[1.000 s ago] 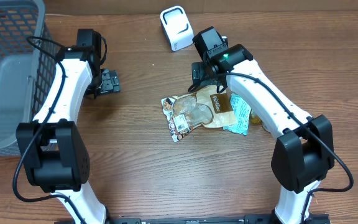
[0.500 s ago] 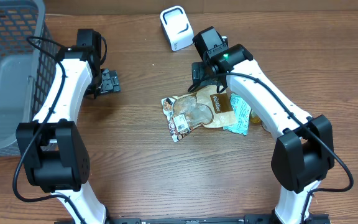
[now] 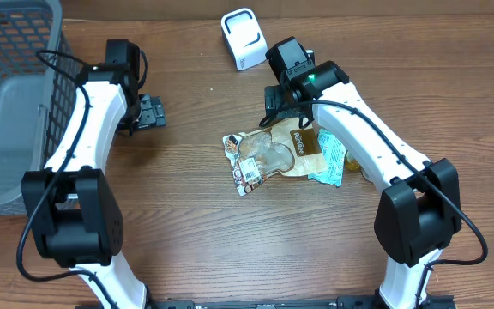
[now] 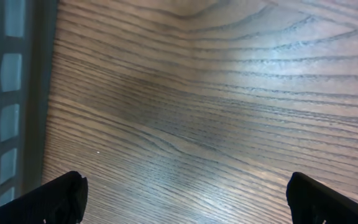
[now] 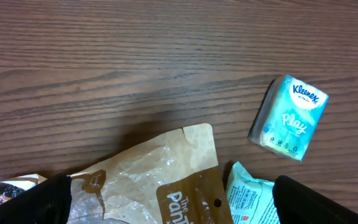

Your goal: Scan the item barcode

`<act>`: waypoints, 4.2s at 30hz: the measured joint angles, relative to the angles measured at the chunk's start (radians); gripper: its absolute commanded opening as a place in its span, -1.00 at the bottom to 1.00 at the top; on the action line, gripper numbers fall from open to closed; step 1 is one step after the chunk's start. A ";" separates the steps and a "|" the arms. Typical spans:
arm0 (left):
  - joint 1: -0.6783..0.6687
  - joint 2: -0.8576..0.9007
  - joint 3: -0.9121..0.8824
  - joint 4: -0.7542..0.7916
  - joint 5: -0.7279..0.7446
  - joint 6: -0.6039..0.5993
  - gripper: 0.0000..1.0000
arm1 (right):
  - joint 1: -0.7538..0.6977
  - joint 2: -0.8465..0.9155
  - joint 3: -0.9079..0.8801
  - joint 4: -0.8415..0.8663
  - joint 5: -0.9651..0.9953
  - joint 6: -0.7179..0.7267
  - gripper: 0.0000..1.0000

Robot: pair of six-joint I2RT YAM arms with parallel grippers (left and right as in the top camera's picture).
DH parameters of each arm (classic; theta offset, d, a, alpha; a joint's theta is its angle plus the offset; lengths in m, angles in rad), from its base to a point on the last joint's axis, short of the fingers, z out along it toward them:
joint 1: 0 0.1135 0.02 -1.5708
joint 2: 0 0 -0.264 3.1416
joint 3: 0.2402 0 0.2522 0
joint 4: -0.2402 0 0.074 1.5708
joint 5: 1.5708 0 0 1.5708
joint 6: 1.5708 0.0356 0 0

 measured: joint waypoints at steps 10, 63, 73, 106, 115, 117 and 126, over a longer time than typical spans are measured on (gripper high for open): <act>0.005 -0.309 0.000 0.000 0.000 0.000 0.99 | 0.000 0.000 0.000 0.000 0.000 0.000 1.00; 0.005 -0.769 -0.029 -0.127 -0.010 0.000 0.99 | 0.000 0.000 0.000 0.000 0.000 0.000 1.00; 0.005 -0.803 -0.405 0.192 0.170 0.000 0.99 | 0.000 0.000 0.000 0.001 0.000 0.000 1.00; 0.005 -0.907 -1.293 1.106 0.263 -0.090 0.99 | 0.000 0.000 0.000 0.003 0.000 0.000 1.00; 0.005 -0.907 -1.339 1.178 0.263 -0.090 0.99 | 0.000 0.000 0.000 0.004 0.000 0.000 1.00; 0.005 -0.907 -1.363 1.219 0.263 -0.091 0.99 | 0.000 0.000 0.000 0.004 0.000 0.000 1.00; 0.005 -0.954 -1.558 1.433 0.264 -0.091 0.99 | 0.000 0.000 0.000 0.004 0.000 0.000 1.00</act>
